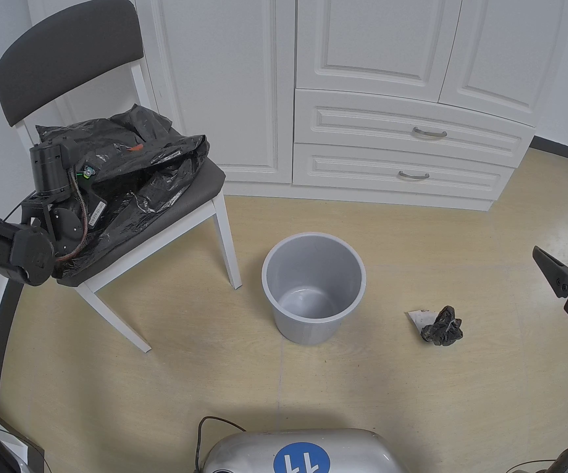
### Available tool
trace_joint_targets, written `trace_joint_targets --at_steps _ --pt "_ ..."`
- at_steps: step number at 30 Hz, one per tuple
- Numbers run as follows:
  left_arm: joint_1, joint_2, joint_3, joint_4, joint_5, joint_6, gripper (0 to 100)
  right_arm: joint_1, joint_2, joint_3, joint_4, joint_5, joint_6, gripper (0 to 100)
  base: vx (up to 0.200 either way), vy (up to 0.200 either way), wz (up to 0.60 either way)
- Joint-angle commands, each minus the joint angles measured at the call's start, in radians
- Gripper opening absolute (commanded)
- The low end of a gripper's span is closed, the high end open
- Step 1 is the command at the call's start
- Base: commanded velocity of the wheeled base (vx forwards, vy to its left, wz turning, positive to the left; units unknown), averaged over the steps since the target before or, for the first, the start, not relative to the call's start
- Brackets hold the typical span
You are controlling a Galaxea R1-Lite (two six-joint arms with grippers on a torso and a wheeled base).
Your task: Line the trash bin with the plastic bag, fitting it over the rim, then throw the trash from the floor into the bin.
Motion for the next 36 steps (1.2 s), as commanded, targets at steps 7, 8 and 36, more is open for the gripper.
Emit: trace_joint_targets --at_steps 7,8,36 --pt "-0.084 -0.313 0.213 -0.012 -0.008 -0.127 0 0.002 -0.003 0.018 0.0 -0.001 -0.025 100 0.0 0.0 0.0" --pt "-0.099 -0.345 0.235 -0.001 -0.008 -0.162 0 0.002 -0.003 0.018 0.0 -0.001 -0.025 100 0.0 0.0 0.0" --pt "-0.28 -0.496 0.377 0.008 -0.398 -0.786 0 0.21 0.292 -0.074 -0.173 -0.121 0.032 100 0.0 0.0 0.0"
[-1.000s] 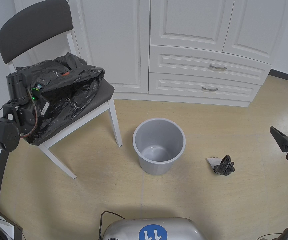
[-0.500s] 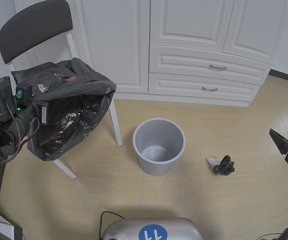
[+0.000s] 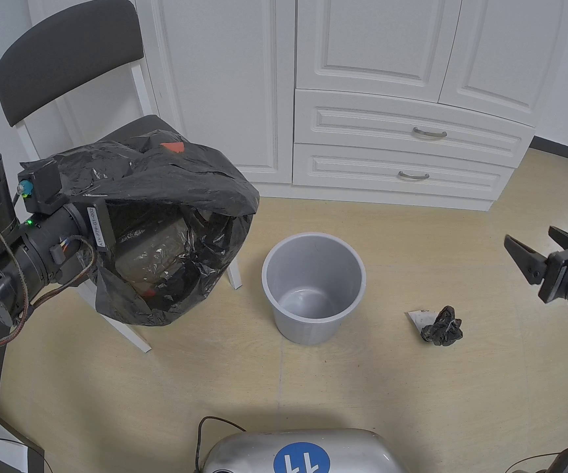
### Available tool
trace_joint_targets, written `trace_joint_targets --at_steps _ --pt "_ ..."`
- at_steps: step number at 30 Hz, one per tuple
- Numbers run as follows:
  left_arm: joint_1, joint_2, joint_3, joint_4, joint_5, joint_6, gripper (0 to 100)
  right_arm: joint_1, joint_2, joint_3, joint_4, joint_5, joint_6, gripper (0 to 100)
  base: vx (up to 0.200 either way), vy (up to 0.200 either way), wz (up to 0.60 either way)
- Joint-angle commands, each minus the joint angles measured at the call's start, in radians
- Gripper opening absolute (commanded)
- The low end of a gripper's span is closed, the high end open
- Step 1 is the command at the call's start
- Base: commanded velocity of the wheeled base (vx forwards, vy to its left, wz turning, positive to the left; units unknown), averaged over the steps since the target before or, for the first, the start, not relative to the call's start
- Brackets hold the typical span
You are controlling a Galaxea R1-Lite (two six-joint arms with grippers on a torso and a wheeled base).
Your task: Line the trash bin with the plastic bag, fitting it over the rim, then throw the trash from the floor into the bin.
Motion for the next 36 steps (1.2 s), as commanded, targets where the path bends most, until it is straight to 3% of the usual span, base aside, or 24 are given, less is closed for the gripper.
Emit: trace_joint_targets --at_steps 1,5,6,10,16,20,28,31,36 --pt "-0.035 -0.051 0.011 -0.003 -0.03 -0.027 0 0.124 0.191 0.011 -0.188 -0.026 0.1 100 0.0 0.0 0.0" --pt "-0.08 -0.079 0.009 -0.001 -0.036 -0.03 0 0.215 0.287 0.053 -0.315 -0.103 0.154 100 0.0 0.0 0.0" --pt "-0.086 -0.08 0.008 -0.003 -0.035 -0.03 0 0.259 0.343 0.059 -0.372 -0.156 0.162 100 0.0 0.0 0.0" --pt "-0.089 -0.08 0.0 -0.006 -0.033 -0.031 0 0.31 0.431 0.06 -0.498 -0.218 0.157 100 0.0 0.0 0.0" --pt "-0.103 -0.08 0.0 -0.076 -0.033 -0.034 0 0.339 0.466 0.08 -0.556 -0.231 0.159 100 0.0 0.0 0.0" --pt "-0.167 -0.092 0.009 -0.191 -0.03 -0.038 0 0.42 0.455 0.097 -0.556 -0.233 0.166 100 0.0 0.0 0.0" --pt "-0.256 -0.111 -0.018 -0.196 -0.025 -0.051 0 0.48 0.463 0.123 -0.555 -0.231 0.171 100 0.0 0.0 0.0" --pt "-0.305 -0.097 -0.051 -0.196 0.002 -0.09 0 0.525 0.486 0.134 -0.545 -0.231 0.206 100 0.0 0.0 0.0" --pt "-0.319 -0.069 -0.121 -0.196 0.07 -0.14 0 0.559 0.538 0.154 -0.555 -0.231 0.223 100 0.0 0.0 0.0"
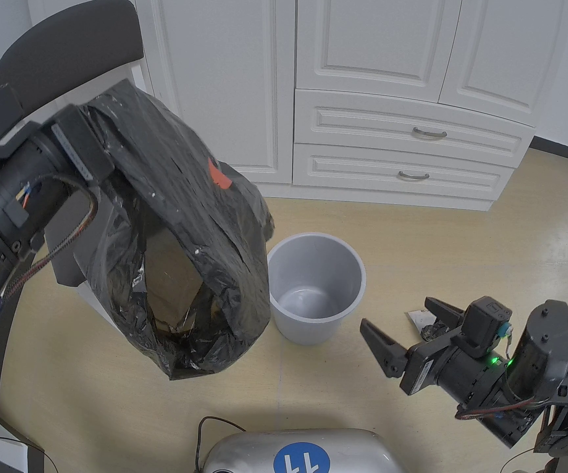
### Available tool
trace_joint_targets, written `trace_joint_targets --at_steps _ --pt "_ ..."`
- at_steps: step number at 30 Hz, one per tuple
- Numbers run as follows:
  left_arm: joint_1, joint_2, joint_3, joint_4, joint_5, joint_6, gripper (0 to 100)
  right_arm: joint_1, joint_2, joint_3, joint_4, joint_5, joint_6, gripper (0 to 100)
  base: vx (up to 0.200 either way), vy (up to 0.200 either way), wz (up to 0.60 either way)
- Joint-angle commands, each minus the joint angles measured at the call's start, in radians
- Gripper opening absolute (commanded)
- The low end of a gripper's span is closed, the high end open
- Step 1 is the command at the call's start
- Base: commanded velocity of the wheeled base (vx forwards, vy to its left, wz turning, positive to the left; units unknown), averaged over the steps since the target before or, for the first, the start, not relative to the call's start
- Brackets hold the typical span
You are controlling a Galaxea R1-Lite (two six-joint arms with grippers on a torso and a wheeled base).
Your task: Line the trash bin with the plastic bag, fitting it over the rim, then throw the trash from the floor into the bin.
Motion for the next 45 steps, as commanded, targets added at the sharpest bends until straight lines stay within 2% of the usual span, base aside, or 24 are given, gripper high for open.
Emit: trace_joint_targets --at_steps 1,6,8,10,11,12,16,20,22,25,29,32,34,45 --pt "-0.019 0.03 -0.063 0.0 0.037 -0.033 0 0.039 0.061 0.018 -0.007 0.002 0.016 100 0.0 0.0 0.0" --pt "-0.019 0.034 -0.108 -0.002 0.067 -0.067 0 0.078 0.095 0.021 -0.006 0.002 0.072 100 0.0 0.0 0.0" --pt "-0.019 0.034 -0.119 -0.002 0.078 -0.069 0 0.105 0.104 0.026 0.0 0.004 0.091 100 0.0 0.0 0.0" --pt "-0.019 0.031 -0.134 -0.006 0.097 -0.069 0 0.168 0.152 0.029 -0.004 0.014 0.125 100 0.0 0.0 0.0" --pt "-0.019 0.031 -0.134 -0.006 0.097 -0.069 0 0.168 0.152 0.029 -0.004 0.014 0.125 100 0.0 0.0 0.0" --pt "-0.019 0.03 -0.137 -0.031 0.106 -0.067 0 0.194 0.198 0.016 -0.009 0.028 0.146 100 0.0 0.0 0.0" --pt "-0.03 0.027 -0.137 -0.077 0.118 -0.062 0 0.214 0.247 -0.026 -0.009 0.064 0.175 100 0.0 0.0 0.0" --pt "-0.064 0.021 -0.137 -0.078 0.12 -0.062 0 0.214 0.282 -0.08 -0.012 0.067 0.241 100 0.0 0.0 0.0" --pt "-0.093 0.024 -0.131 -0.078 0.121 -0.061 0 0.199 0.297 -0.158 -0.043 0.044 0.313 100 0.0 0.0 0.0" --pt "-0.108 0.031 -0.135 -0.08 0.136 -0.061 0 0.15 0.273 -0.197 -0.052 0.034 0.327 100 0.0 0.0 0.0" --pt "-0.11 0.036 -0.146 -0.08 0.147 -0.062 0 0.139 0.265 -0.209 -0.052 0.038 0.338 100 0.0 0.0 0.0" --pt "-0.13 0.051 -0.157 -0.101 0.158 -0.066 0 0.139 0.299 -0.234 -0.059 0.042 0.379 100 0.0 0.0 0.0" --pt "-0.151 0.071 -0.161 -0.138 0.181 -0.061 0 0.141 0.342 -0.273 -0.059 0.031 0.437 100 0.0 0.0 0.0" --pt "-0.168 0.093 -0.166 -0.158 0.193 -0.056 0 0.173 0.371 -0.293 -0.098 0.016 0.47 100 0.0 0.0 0.0"
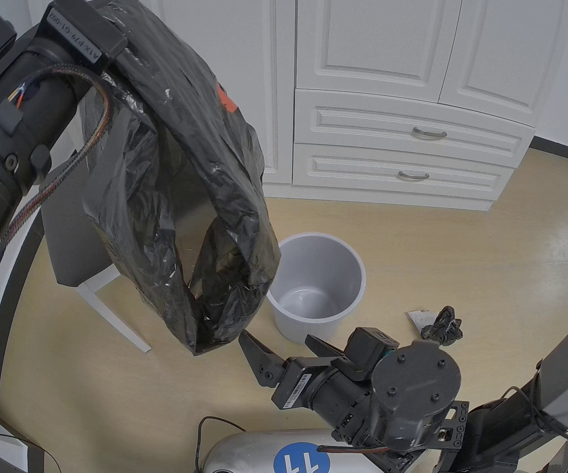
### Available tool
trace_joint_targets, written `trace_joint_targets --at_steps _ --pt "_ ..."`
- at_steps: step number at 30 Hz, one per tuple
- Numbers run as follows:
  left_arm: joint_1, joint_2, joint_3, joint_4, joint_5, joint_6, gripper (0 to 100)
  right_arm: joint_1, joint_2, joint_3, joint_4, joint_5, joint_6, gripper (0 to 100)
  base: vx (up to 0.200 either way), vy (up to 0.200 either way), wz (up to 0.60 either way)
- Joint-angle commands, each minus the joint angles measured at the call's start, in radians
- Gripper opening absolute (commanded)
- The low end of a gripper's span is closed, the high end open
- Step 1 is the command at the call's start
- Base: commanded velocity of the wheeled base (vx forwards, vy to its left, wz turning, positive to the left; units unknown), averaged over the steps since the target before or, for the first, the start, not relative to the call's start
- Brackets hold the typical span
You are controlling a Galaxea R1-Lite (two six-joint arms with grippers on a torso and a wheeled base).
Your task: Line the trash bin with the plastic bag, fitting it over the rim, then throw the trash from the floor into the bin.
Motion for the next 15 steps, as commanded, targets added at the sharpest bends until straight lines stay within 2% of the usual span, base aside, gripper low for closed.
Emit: trace_joint_targets --at_steps 1,4,11,15 --pt "-0.015 0.011 0.001 0.0 0.001 0.0 0 0.008 0.012 -0.008 -0.034 -0.007 0.003 100 0.0 0.0 0.0" --pt "-0.016 0.011 0.001 0.0 0.001 -0.001 0 0.0 0.013 -0.017 -0.062 -0.015 0.002 100 0.0 0.0 0.0" --pt "-0.032 0.002 0.001 0.0 0.003 0.0 0 -0.054 0.022 -0.085 -0.064 -0.086 -0.005 100 0.0 0.0 0.0" --pt "-0.053 0.001 -0.002 -0.002 0.021 0.002 0 -0.054 0.015 -0.088 -0.064 -0.09 -0.008 100 0.0 0.0 0.0"
